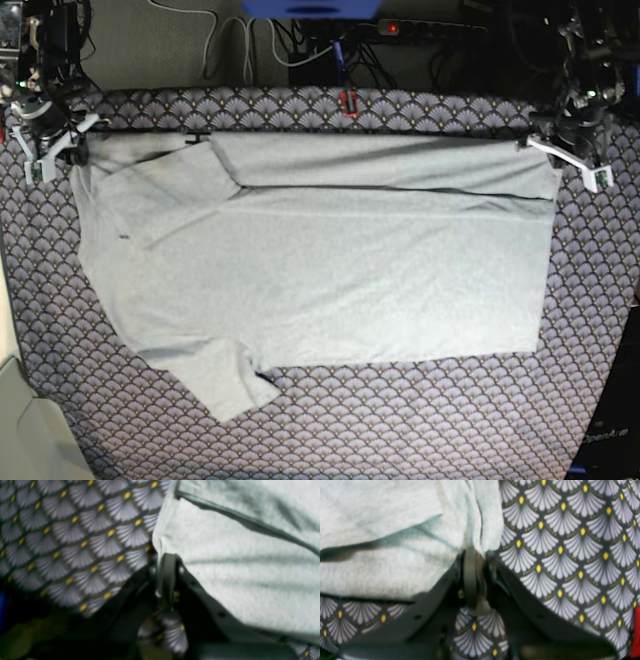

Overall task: Fold the T-shirt properly
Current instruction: 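Drag the shirt's collar edge back toward the arms with both grippers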

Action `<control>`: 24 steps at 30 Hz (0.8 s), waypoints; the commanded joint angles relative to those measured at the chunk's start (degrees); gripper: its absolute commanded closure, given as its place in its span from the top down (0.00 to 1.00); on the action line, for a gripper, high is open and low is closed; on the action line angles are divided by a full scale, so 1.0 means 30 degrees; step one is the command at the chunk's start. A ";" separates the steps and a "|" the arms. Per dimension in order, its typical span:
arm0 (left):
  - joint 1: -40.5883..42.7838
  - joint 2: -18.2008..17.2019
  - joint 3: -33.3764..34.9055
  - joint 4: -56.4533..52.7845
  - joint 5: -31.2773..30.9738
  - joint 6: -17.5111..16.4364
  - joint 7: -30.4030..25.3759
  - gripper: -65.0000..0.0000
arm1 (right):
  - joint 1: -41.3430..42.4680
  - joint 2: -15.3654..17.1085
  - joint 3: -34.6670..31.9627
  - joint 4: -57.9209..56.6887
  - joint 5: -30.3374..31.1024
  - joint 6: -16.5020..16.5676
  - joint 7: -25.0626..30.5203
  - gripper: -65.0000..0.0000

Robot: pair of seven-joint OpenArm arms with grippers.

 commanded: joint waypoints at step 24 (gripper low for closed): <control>0.0424 -0.0404 -0.0452 0.0202 0.0239 0.0301 -0.0199 0.19 | -0.0614 0.0236 0.0200 0.0210 -0.0083 -0.0015 -0.0372 0.12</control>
